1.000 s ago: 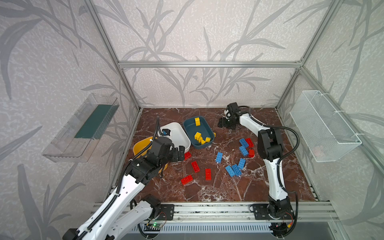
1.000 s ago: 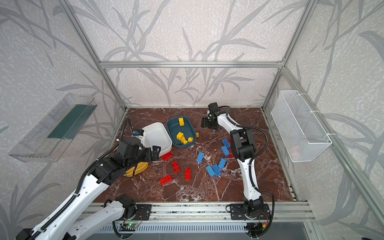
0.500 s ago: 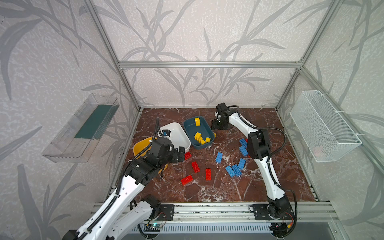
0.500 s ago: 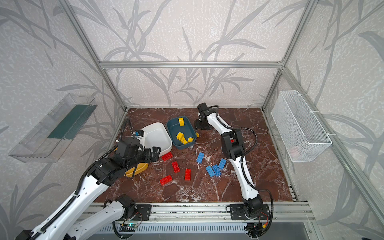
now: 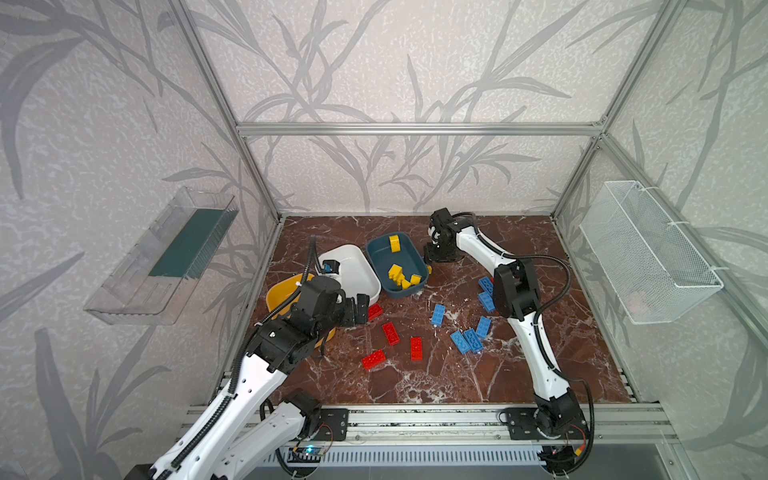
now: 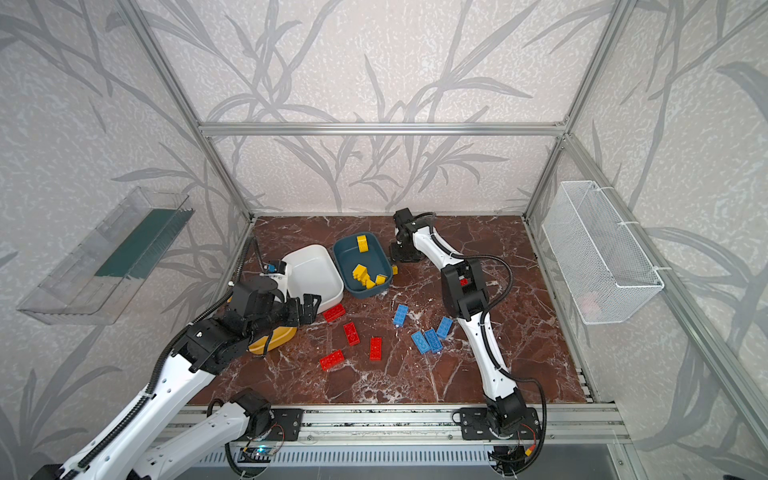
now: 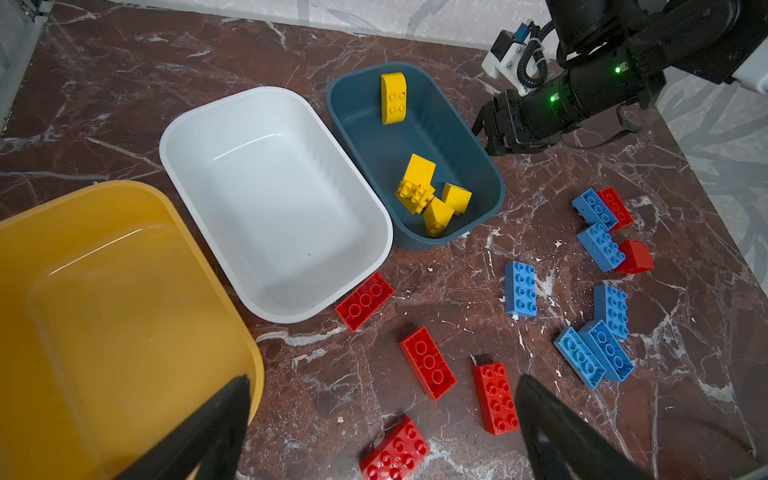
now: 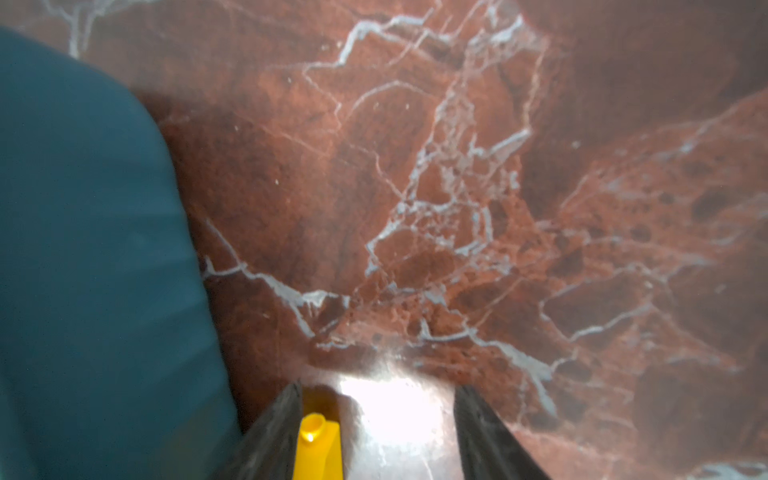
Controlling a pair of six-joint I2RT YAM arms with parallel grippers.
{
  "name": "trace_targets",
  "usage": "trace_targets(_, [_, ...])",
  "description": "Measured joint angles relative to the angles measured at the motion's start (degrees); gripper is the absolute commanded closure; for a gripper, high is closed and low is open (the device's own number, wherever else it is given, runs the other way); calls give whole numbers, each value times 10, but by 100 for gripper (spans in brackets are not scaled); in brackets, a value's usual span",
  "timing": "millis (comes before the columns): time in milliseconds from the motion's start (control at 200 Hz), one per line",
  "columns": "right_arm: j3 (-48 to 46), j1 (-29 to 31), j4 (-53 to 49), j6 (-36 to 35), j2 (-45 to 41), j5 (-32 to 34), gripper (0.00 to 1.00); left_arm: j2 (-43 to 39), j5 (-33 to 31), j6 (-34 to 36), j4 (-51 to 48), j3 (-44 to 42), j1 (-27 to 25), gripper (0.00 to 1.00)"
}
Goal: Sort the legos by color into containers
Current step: 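Grasp the yellow brick beside the teal tub with the right gripper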
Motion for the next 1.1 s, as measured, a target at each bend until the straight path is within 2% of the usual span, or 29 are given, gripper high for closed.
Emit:
trace_targets(720, [-367,0,79,-22,-220,5,49,-10,0,4,0,0,0,1])
trace_targets(895, [-412,0,97,-42,-253,4,43,-10,0,4,0,0,0,1])
trace_targets(1100, [-420,10,130,-42,-275,0,28,-10,-1,4,0,0,0,1])
